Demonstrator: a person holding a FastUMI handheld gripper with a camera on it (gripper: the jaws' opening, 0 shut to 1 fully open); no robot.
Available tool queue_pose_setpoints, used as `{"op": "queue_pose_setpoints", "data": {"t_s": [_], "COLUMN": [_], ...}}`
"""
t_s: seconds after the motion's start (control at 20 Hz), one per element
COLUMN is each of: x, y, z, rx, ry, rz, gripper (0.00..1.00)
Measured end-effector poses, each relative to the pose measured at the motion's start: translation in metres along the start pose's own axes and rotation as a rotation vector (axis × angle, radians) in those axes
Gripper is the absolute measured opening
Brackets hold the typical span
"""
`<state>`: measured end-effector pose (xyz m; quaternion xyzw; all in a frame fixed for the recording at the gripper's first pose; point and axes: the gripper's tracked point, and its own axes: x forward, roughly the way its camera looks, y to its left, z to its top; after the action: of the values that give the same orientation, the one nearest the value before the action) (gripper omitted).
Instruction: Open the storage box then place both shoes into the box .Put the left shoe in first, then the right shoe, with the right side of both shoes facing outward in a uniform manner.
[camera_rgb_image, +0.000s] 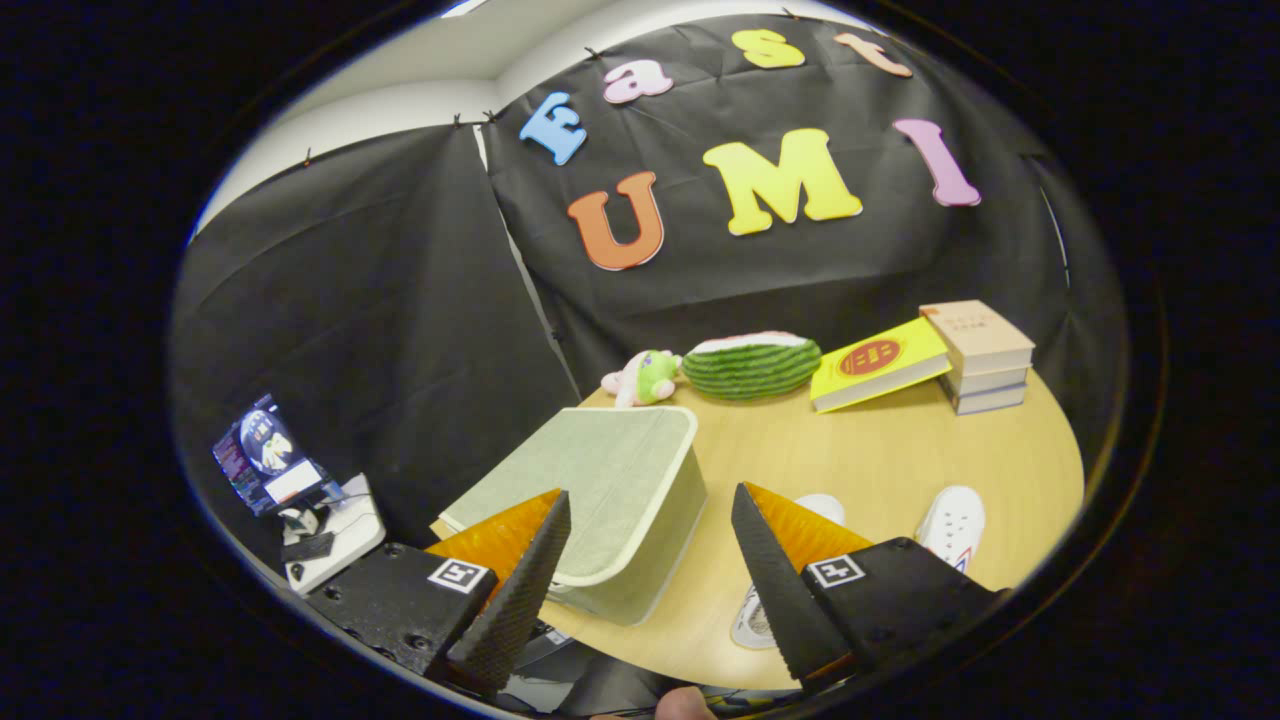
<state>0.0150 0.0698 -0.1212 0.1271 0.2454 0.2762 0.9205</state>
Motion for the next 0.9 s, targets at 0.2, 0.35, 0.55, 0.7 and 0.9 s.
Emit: {"op": "queue_pose_setpoints", "data": {"t_s": [0.2, 0.35, 0.55, 0.7, 0.9], "x": [0.02, 0.039, 0.06, 0.073, 0.08], "y": [0.001, 0.0, -0.001, -0.002, 0.01], "z": [-0.017, -0.026, -0.032, -0.043, -0.054], "rx": [0.139, 0.208, 0.271, 0.308, 0.37], "ry": [0.085, 0.141, 0.172, 0.21, 0.26], "rz": [0.089, 0.135, 0.168, 0.181, 0.22], "gripper": [1.0, 0.99, 0.91, 0.81, 0.67]}}
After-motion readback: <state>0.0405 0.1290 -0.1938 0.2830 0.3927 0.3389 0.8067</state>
